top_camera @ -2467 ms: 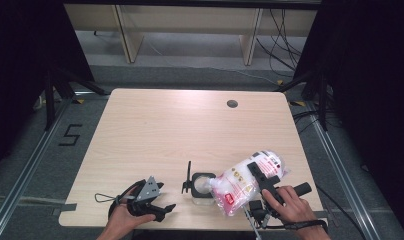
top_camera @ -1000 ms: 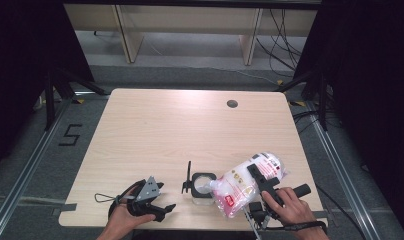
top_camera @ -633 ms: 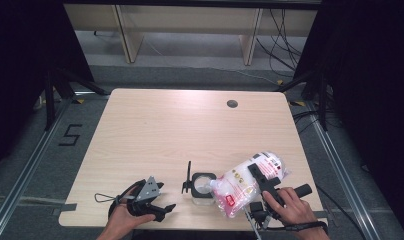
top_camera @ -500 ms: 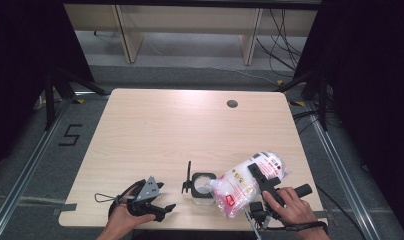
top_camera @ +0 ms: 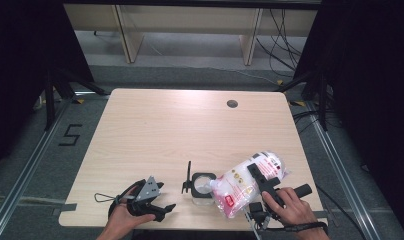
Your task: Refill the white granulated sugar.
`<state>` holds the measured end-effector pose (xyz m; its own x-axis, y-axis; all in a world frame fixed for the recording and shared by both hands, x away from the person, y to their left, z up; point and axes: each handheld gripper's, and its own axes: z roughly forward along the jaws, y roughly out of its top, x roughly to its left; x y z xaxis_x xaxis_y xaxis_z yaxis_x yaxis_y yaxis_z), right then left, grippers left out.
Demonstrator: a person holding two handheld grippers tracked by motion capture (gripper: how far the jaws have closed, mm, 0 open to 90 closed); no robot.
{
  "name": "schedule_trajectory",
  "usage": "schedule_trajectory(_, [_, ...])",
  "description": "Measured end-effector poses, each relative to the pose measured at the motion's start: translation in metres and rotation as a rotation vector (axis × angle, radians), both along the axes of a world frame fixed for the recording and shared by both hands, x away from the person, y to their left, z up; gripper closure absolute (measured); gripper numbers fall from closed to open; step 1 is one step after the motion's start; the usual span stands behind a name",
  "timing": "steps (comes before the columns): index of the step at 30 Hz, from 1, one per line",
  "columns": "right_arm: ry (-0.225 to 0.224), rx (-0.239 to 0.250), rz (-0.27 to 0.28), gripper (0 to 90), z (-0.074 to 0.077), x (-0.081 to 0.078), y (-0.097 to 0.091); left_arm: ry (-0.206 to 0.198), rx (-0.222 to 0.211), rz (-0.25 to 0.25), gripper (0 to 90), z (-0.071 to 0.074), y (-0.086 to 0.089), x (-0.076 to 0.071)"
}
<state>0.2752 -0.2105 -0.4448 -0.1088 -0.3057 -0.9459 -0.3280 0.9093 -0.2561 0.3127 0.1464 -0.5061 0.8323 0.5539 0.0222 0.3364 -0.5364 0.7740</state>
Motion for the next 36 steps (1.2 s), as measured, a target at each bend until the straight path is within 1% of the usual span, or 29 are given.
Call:
schedule_trajectory(1, [0.008,0.011,-0.007,43.1,-0.0004,0.0,-0.0005,-0.002,0.004,0.001,19.3,0.0001,0.0002,0.0002])
schedule_trajectory(3, [0.009,0.021,-0.021,43.1,-0.0012,-0.001,-0.0011,-0.004,0.006,0.002,19.3,0.0002,0.0003,0.0003])
schedule_trajectory(4, [-0.001,0.012,-0.015,43.1,-0.0005,-0.0011,-0.0006,-0.006,0.008,0.002,19.3,0.0003,0.0004,0.0003])
schedule_trajectory(5, [-0.001,0.003,-0.013,43.1,0.0001,-0.0009,-0.0005,-0.007,0.009,0.0,19.3,0.0004,0.0005,0.0003])
schedule_trajectory(7, [0.0,0.012,-0.014,43.1,-0.0002,-0.0013,-0.0008,-0.004,0.007,0.001,19.3,0.0002,0.0003,0.0004])
schedule_trajectory(9, [-0.001,0.0,-0.013,43.1,0.0003,-0.001,-0.0001,-0.006,0.008,0.001,19.3,0.0003,0.0004,0.0003])
schedule_trajectory(10, [0.002,0.005,-0.015,43.0,-0.0004,-0.0011,-0.0005,-0.025,0.02,-0.016,19.3,0.0011,0.001,0.0014])
schedule_trajectory(11, [0.001,0.012,-0.014,43.1,-0.0003,-0.0015,-0.0007,-0.027,0.021,-0.018,19.2,0.0012,0.0011,0.0016])
schedule_trajectory(13, [-0.001,0.012,-0.015,43.1,-0.0005,-0.0014,-0.0005,-0.025,0.021,-0.016,19.3,0.0012,0.001,0.0016])
schedule_trajectory(14, [0.008,0.02,-0.021,43.1,-0.0015,-0.0014,-0.001,-0.027,0.022,-0.017,19.2,0.0012,0.0011,0.0015])
schedule_trajectory(15, [0.005,0.011,-0.018,43.1,-0.0012,-0.0015,-0.0008,-0.027,0.022,-0.018,19.3,0.0012,0.0011,0.0015])
schedule_trajectory(16, [0.008,0.014,-0.016,43.1,-0.001,-0.0015,-0.001,-0.028,0.022,-0.018,19.3,0.0013,0.0011,0.0015])
schedule_trajectory(17, [0.0,0.008,-0.012,43.1,-0.0001,-0.0015,-0.0007,-0.027,0.021,-0.016,19.3,0.0013,0.0011,0.0016])
schedule_trajectory(18, [-0.002,0.005,-0.015,43.1,0.0002,-0.0016,-0.0006,-0.006,0.007,0.001,19.3,0.0003,0.0004,0.0003])
schedule_trajectory(19, [-0.004,0.003,-0.016,43.1,0.0004,-0.0017,-0.0006,-0.009,0.018,-0.014,19.3,0.0014,0.0012,0.001])
schedule_trajectory(20, [-0.005,-0.002,-0.01,43.1,0.0012,-0.0014,-0.0004,-0.028,0.021,-0.018,19.3,0.0012,0.0011,0.0014])
schedule_trajectory(21, [-0.004,-0.001,-0.007,43.2,0.0015,-0.0013,-0.0006,-0.028,0.023,-0.018,19.3,0.0012,0.001,0.0015])
schedule_trajectory(24, [-0.002,0.0,-0.018,43.2,0.0012,-0.0015,-0.0008,-0.027,0.023,-0.018,19.3,0.0011,0.0009,0.0014])
schedule_trajectory(25, [-0.009,-0.009,-0.007,43.1,0.0018,-0.0013,-0.0004,-0.009,0.01,-0.004,19.3,0.0004,0.0002,0.0002])
schedule_trajectory(28, [-0.007,0.001,-0.012,43.2,0.0012,-0.0018,-0.0007,-0.002,0.003,-0.001,19.3,0.0001,0.0,0.0001])
schedule_trajectory(29, [-0.007,-0.005,-0.009,43.2,0.0015,-0.0015,-0.0003,0.0,-0.001,0.001,19.3,0.0,-0.0001,-0.0001])
schedule_trajectory(30, [-0.007,-0.006,-0.007,43.2,0.0016,-0.0015,-0.0003,-0.007,0.013,0.002,19.3,0.0002,0.0006,0.0006])
schedule_trajectory(31, [-0.007,-0.007,-0.006,43.2,0.0015,-0.0015,-0.0004,-0.004,0.006,0.002,19.3,0.0002,0.0004,0.0004])
schedule_trajectory(34, [-0.006,-0.005,-0.009,43.2,0.0009,-0.0017,-0.0001,0.005,0.011,-0.007,19.3,0.0009,0.001,0.001])
schedule_trajectory(35, [-0.007,-0.005,-0.007,43.2,0.0005,-0.0019,-0.0001,-0.003,0.004,-0.001,19.3,0.0001,0.0005,0.0007])
schedule_trajectory(36, [-0.007,-0.007,-0.005,43.2,0.0007,-0.0017,0.0,-0.004,0.007,0.001,19.3,0.0002,0.0006,0.0006])
